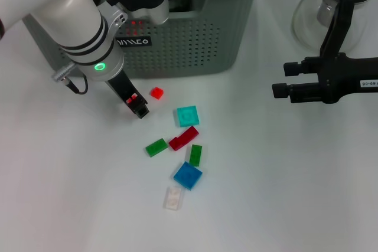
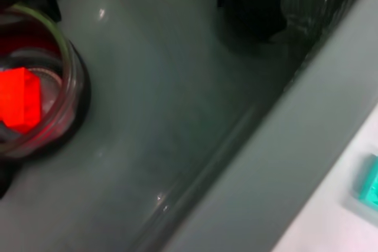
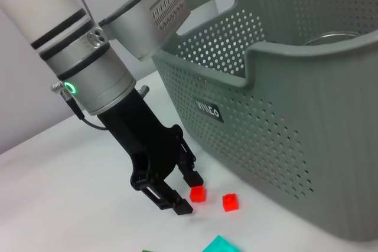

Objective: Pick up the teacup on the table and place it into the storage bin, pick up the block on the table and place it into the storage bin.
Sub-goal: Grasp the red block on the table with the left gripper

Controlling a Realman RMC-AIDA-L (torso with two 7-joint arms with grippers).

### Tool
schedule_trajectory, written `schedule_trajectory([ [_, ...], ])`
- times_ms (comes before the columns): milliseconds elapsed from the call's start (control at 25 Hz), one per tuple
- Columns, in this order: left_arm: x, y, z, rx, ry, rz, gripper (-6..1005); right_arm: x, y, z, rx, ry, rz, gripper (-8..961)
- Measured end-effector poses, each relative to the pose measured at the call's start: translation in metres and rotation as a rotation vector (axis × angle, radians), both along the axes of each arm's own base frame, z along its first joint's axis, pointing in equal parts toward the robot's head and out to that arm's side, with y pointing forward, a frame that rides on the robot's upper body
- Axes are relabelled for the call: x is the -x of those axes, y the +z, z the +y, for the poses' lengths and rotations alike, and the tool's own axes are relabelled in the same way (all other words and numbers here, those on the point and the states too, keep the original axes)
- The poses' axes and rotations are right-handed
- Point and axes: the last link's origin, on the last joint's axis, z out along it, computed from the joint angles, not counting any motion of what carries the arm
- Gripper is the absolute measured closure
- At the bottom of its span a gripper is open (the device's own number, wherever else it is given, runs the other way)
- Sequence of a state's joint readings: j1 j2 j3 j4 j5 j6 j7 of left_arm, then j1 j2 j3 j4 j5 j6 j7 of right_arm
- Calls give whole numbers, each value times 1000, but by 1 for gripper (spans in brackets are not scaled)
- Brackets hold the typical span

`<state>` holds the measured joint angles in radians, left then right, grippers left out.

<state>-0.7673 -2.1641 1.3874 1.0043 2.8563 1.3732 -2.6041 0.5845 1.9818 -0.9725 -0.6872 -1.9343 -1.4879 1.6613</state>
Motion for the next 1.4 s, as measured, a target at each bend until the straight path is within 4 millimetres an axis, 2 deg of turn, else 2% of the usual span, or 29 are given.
schedule_trajectory([
  [1200, 2, -7, 3, 17, 17, 19, 540, -2, -1, -2, 5, -1, 0, 204],
  [1400, 2, -5, 5, 13, 15, 21, 642, -2, -2, -2, 6, 1, -1, 204],
])
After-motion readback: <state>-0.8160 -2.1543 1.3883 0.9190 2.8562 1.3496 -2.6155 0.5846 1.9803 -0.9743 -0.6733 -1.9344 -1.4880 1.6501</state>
